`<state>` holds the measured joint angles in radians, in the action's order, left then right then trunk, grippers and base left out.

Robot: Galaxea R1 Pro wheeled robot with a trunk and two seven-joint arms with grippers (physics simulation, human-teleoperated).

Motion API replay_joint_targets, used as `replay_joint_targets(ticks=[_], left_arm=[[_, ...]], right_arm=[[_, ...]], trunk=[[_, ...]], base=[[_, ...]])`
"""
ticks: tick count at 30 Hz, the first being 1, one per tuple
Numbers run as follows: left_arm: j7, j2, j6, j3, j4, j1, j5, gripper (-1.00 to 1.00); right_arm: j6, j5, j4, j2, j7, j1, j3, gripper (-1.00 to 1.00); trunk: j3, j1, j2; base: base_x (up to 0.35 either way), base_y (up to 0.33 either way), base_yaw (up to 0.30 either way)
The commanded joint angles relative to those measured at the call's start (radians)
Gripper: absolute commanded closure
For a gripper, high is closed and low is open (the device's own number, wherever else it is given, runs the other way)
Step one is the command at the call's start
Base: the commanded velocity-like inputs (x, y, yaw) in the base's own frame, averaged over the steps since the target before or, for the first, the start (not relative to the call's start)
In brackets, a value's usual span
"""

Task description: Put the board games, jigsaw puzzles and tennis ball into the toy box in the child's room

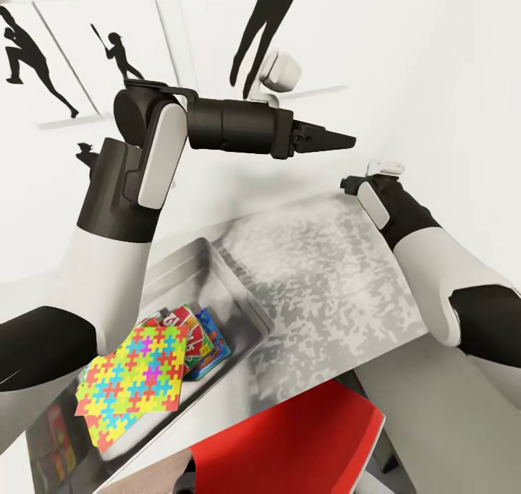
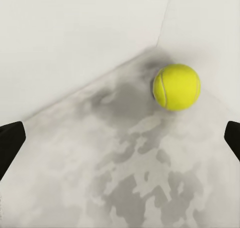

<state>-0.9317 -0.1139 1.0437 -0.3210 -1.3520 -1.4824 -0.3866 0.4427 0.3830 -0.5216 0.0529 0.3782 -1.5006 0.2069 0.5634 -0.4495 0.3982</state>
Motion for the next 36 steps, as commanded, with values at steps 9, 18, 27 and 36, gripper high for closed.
replay_joint_targets(ticks=[9,18,27,36], left_arm=[[-0.004,-0.001,0.003,0.0,0.001,-0.001,0.003,-1.0],[-0.004,-0.001,0.003,-0.001,0.0,-0.001,0.003,-1.0],[-0.004,-0.001,0.003,-0.001,-0.001,-0.001,0.003,-1.0],[-0.004,-0.001,0.003,-0.001,-0.001,-0.001,0.003,-1.0]], right_arm=[[0.012,0.01,0.001,0.014,0.008,-0.032,0.009,-1.0],[0.039,0.01,0.0,0.038,0.008,-0.04,0.008,-1.0],[0.044,0.01,0.0,0.063,0.008,-0.041,0.004,-1.0],[0.046,0.01,-0.001,0.065,0.008,-0.065,0.003,-1.0]], trunk=[[0.016,0.0,0.002],[0.031,0.0,0.002],[0.046,0.0,0.002],[0.061,0.0,0.002]], base=[[0.0,0.0,0.0],[0.0,0.0,0.0],[0.0,0.0,0.0],[0.0,0.0,0.0]])
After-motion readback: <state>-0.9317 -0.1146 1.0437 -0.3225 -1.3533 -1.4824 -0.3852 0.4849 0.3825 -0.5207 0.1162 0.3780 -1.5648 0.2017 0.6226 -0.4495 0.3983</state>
